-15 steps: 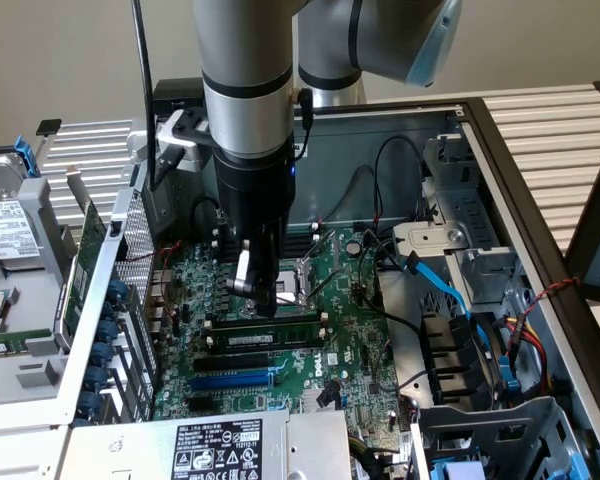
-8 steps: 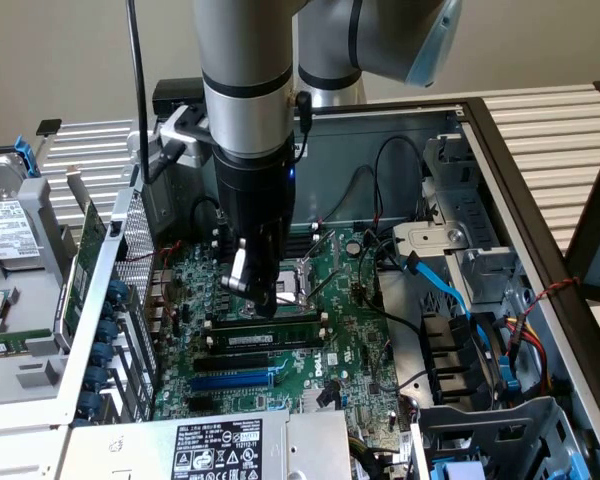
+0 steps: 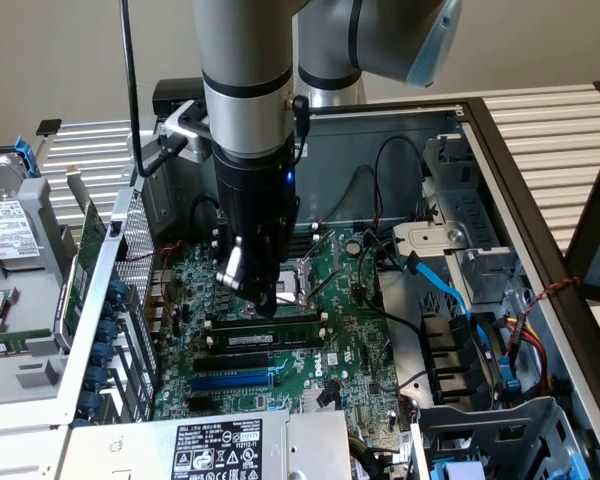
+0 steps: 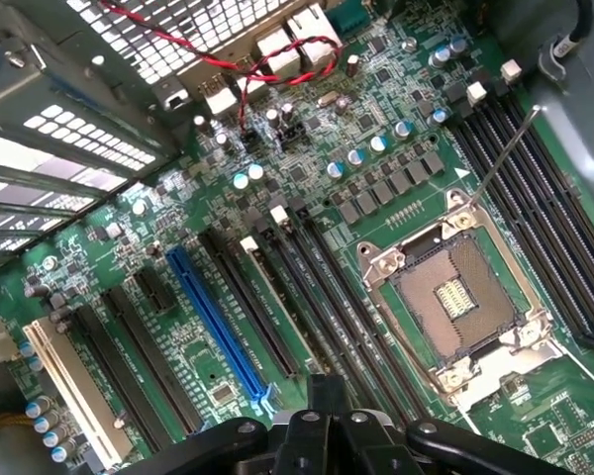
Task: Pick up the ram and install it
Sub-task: 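Press down the ram until it locks into place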
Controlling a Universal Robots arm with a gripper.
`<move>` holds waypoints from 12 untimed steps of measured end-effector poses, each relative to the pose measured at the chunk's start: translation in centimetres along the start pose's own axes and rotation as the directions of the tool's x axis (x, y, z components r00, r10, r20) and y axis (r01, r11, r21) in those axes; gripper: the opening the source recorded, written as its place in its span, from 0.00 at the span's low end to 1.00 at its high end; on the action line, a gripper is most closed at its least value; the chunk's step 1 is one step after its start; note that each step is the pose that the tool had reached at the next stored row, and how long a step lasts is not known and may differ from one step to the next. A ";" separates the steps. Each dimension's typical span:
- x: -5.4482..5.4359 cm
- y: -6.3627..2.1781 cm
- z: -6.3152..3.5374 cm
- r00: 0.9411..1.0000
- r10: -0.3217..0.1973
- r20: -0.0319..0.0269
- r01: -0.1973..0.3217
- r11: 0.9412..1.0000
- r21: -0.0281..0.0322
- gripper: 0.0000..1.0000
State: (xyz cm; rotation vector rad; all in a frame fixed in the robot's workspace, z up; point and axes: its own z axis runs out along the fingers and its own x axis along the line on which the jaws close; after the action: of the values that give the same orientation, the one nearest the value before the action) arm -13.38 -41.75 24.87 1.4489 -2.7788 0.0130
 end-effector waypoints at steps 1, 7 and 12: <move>0.0 0.00 0.00 1.000 0.014 0.000 -0.014 1.000 0.000 0.11; 0.0 0.00 0.00 0.995 0.101 0.000 -0.101 0.995 -0.001 0.11; 0.0 0.00 0.00 0.984 0.175 -0.001 -0.175 0.984 -0.002 0.11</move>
State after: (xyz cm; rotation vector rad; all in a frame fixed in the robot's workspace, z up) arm -13.38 -41.75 24.87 1.1982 -2.8950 0.0119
